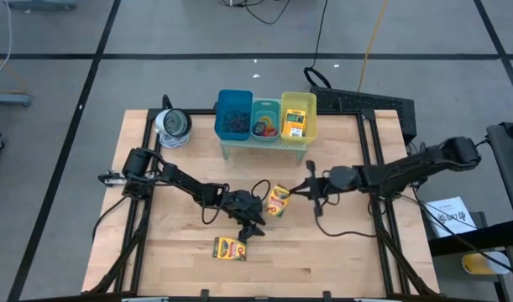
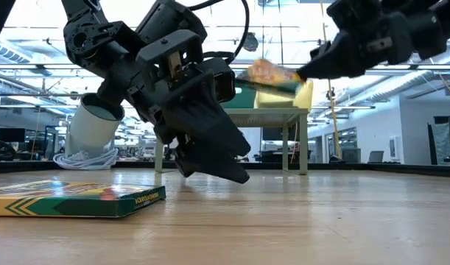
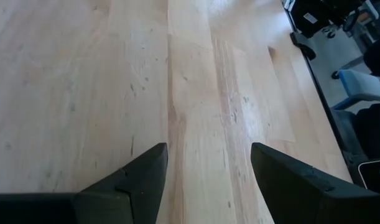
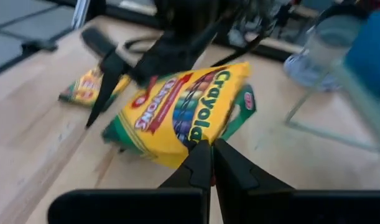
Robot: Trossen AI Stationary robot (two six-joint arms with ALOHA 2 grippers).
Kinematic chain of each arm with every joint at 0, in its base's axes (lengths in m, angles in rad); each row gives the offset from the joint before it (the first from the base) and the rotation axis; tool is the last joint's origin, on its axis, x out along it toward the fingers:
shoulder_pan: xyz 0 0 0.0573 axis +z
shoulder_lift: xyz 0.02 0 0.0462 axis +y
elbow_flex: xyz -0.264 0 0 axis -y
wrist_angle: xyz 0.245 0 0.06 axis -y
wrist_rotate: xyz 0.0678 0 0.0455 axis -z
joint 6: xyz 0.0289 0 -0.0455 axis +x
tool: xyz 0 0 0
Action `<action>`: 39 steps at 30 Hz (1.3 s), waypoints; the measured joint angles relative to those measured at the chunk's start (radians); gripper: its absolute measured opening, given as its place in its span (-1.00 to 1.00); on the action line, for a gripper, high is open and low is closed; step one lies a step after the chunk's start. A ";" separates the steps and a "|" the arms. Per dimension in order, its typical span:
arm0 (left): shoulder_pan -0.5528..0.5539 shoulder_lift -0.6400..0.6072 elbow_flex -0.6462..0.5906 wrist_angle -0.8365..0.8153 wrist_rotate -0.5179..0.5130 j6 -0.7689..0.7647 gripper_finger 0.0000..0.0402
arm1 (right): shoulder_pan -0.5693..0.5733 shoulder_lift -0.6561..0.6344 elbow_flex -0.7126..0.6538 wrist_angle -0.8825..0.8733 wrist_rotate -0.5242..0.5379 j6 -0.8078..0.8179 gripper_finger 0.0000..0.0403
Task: Pick & Place Office Desk Supplies
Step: Put the yellow crayon box into the yellow bin on the shelf
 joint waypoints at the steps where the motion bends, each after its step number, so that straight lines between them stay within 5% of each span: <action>1: 0.000 0.000 0.000 0.003 0.000 0.005 0.21 | -0.006 -0.024 0.000 -0.003 0.000 -0.004 -1.00; 12: -0.001 -0.001 0.000 0.008 -0.045 0.032 0.21 | -0.126 -0.280 0.009 -0.022 -0.004 -0.078 -1.00; 18: 0.000 -0.002 0.000 0.008 -0.065 0.040 0.21 | -0.268 -0.348 0.126 -0.164 -0.002 -0.156 -1.00; 29: 0.005 -0.002 0.001 0.008 -0.066 0.046 0.21 | -0.591 -0.224 0.552 -0.720 -0.037 -0.319 -1.00; 39: 0.006 -0.002 0.001 0.008 -0.066 0.045 0.21 | -0.760 -0.105 0.658 -0.886 -0.110 -0.548 -1.00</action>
